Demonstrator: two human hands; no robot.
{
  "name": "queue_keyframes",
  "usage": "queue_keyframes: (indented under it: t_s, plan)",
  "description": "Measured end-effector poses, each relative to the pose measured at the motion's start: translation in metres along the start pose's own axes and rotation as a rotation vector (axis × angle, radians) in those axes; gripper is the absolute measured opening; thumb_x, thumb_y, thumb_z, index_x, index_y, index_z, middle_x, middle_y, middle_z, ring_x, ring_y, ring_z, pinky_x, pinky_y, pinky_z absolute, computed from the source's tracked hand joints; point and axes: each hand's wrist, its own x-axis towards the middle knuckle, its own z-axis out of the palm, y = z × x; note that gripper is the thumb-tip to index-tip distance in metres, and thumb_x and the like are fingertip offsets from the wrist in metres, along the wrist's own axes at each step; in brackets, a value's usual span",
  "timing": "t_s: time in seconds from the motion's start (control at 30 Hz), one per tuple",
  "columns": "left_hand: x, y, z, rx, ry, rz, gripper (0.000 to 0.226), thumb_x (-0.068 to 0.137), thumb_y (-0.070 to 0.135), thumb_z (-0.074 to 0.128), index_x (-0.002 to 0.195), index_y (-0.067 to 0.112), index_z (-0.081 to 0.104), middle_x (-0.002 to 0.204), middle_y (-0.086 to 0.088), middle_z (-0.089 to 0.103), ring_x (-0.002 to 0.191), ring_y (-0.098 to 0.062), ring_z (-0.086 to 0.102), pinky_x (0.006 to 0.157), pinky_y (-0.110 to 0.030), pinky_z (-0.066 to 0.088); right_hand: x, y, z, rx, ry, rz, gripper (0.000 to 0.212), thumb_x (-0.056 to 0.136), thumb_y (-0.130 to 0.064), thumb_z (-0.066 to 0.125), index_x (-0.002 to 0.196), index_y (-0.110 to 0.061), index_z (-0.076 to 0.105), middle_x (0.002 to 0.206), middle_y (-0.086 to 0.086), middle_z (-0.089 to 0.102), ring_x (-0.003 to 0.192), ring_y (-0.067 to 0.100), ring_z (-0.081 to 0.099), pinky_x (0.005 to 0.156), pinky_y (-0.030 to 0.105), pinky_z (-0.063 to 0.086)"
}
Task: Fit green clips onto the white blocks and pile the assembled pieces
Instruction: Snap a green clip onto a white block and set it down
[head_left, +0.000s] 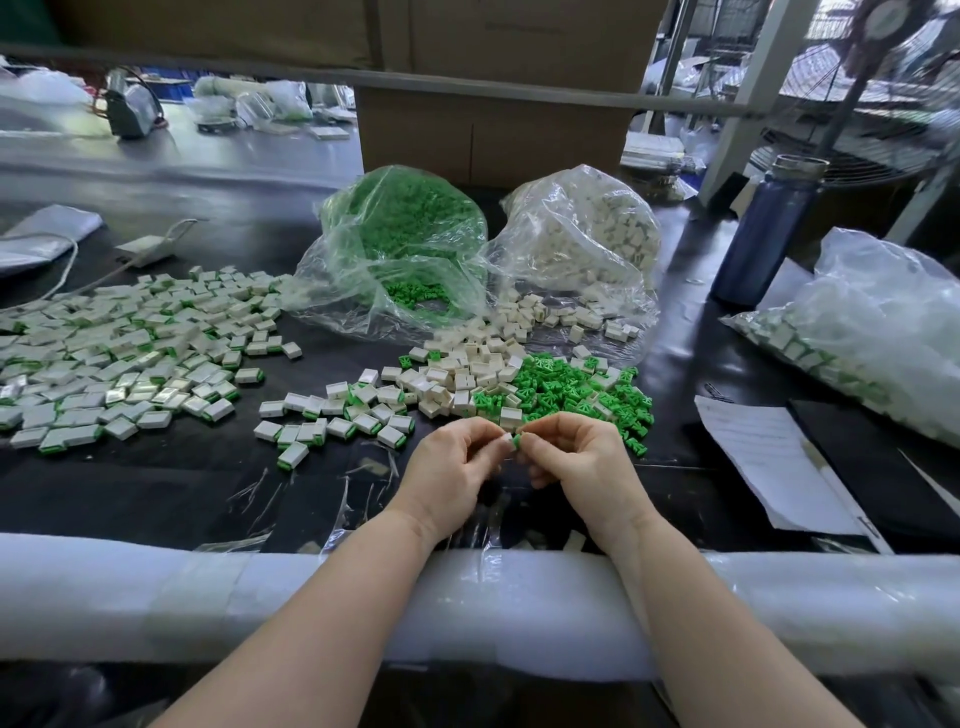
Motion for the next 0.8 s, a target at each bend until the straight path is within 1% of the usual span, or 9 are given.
queue_keyframes:
  t_s: [0.07, 0.17, 0.23, 0.37, 0.47, 0.53, 0.63, 0.7, 0.8]
  plan:
    - [0.0, 0.0012, -0.0008, -0.033, -0.009, -0.017, 0.007, 0.089, 0.017, 0.059, 0.087, 0.018, 0.066, 0.085, -0.005, 0.069, 0.081, -0.019, 0.063, 0.083, -0.032, 0.052, 0.0003, 0.0002, -0.0005, -0.003, 0.012, -0.002, 0.009, 0.084, -0.001, 0.064, 0.076, -0.005, 0.065, 0.059, 0.003, 0.063, 0.049, 0.008, 0.055, 0.049, 0.019, 0.049]
    - [-0.0006, 0.0032, -0.0024, -0.077, -0.022, -0.023, 0.009, 0.089, 0.015, 0.059, 0.086, 0.016, 0.067, 0.081, 0.0, 0.068, 0.077, -0.01, 0.061, 0.077, -0.019, 0.049, 0.0007, 0.0008, 0.0007, -0.037, 0.034, 0.002, 0.013, 0.084, -0.005, 0.065, 0.071, -0.008, 0.063, 0.057, 0.002, 0.062, 0.048, 0.008, 0.054, 0.048, 0.019, 0.049]
    - [-0.0012, 0.0044, -0.0029, -0.078, -0.028, -0.031, 0.009, 0.089, 0.013, 0.059, 0.086, 0.013, 0.068, 0.078, 0.002, 0.067, 0.073, -0.007, 0.059, 0.072, -0.014, 0.047, 0.0009, 0.0009, 0.0016, -0.065, 0.035, 0.009, 0.016, 0.084, -0.005, 0.065, 0.069, -0.009, 0.063, 0.056, 0.002, 0.061, 0.046, 0.007, 0.053, 0.047, 0.019, 0.048]
    - [-0.0021, 0.004, -0.0024, -0.022, -0.046, -0.039, 0.013, 0.089, 0.014, 0.06, 0.091, 0.005, 0.07, 0.079, -0.003, 0.068, 0.073, -0.009, 0.058, 0.076, -0.022, 0.047, 0.0005, 0.0, 0.0025, -0.145, 0.014, 0.014, 0.02, 0.085, -0.004, 0.064, 0.066, -0.011, 0.062, 0.054, 0.002, 0.058, 0.042, 0.003, 0.049, 0.045, 0.017, 0.045]
    - [-0.0024, 0.0024, -0.0026, 0.038, -0.046, -0.033, 0.015, 0.088, 0.016, 0.061, 0.092, 0.006, 0.071, 0.072, 0.004, 0.064, 0.067, -0.005, 0.054, 0.072, -0.021, 0.045, -0.0003, -0.0012, 0.0019, -0.196, -0.007, 0.007, 0.022, 0.084, -0.004, 0.064, 0.064, -0.013, 0.061, 0.053, 0.003, 0.056, 0.042, 0.003, 0.047, 0.044, 0.016, 0.044]
    - [-0.0018, 0.0011, -0.0025, 0.079, -0.04, -0.026, 0.014, 0.088, 0.017, 0.061, 0.092, 0.008, 0.071, 0.075, 0.003, 0.064, 0.071, -0.007, 0.055, 0.075, -0.023, 0.045, -0.0008, -0.0017, 0.001, -0.223, -0.022, 0.008, 0.021, 0.084, -0.005, 0.064, 0.065, -0.013, 0.062, 0.055, 0.004, 0.056, 0.044, 0.004, 0.047, 0.045, 0.017, 0.043]
    - [-0.0017, 0.0001, -0.0015, 0.15, -0.058, -0.005, 0.014, 0.088, 0.018, 0.061, 0.093, 0.009, 0.071, 0.08, 0.001, 0.064, 0.077, -0.01, 0.057, 0.075, -0.021, 0.045, -0.001, -0.0011, 0.0008, -0.28, -0.054, 0.002, 0.022, 0.084, -0.006, 0.064, 0.064, -0.014, 0.061, 0.056, 0.005, 0.056, 0.05, 0.011, 0.049, 0.05, 0.024, 0.044]
    - [-0.0018, -0.0003, -0.0011, 0.178, -0.071, 0.001, 0.014, 0.089, 0.017, 0.061, 0.094, 0.009, 0.071, 0.083, -0.001, 0.065, 0.081, -0.014, 0.06, 0.078, -0.025, 0.047, -0.001, -0.0006, 0.0017, -0.319, -0.054, -0.009, 0.024, 0.083, -0.006, 0.065, 0.062, -0.016, 0.06, 0.055, 0.002, 0.056, 0.051, 0.013, 0.049, 0.053, 0.028, 0.044]
    - [-0.0022, 0.0019, -0.0019, 0.114, -0.065, -0.01, 0.015, 0.089, 0.017, 0.06, 0.095, 0.008, 0.071, 0.086, -0.004, 0.069, 0.082, -0.018, 0.062, 0.082, -0.032, 0.05, -0.0014, -0.0009, 0.0022, -0.223, -0.03, -0.01, 0.022, 0.083, -0.005, 0.066, 0.063, -0.013, 0.062, 0.052, -0.001, 0.057, 0.047, 0.008, 0.049, 0.048, 0.02, 0.044]
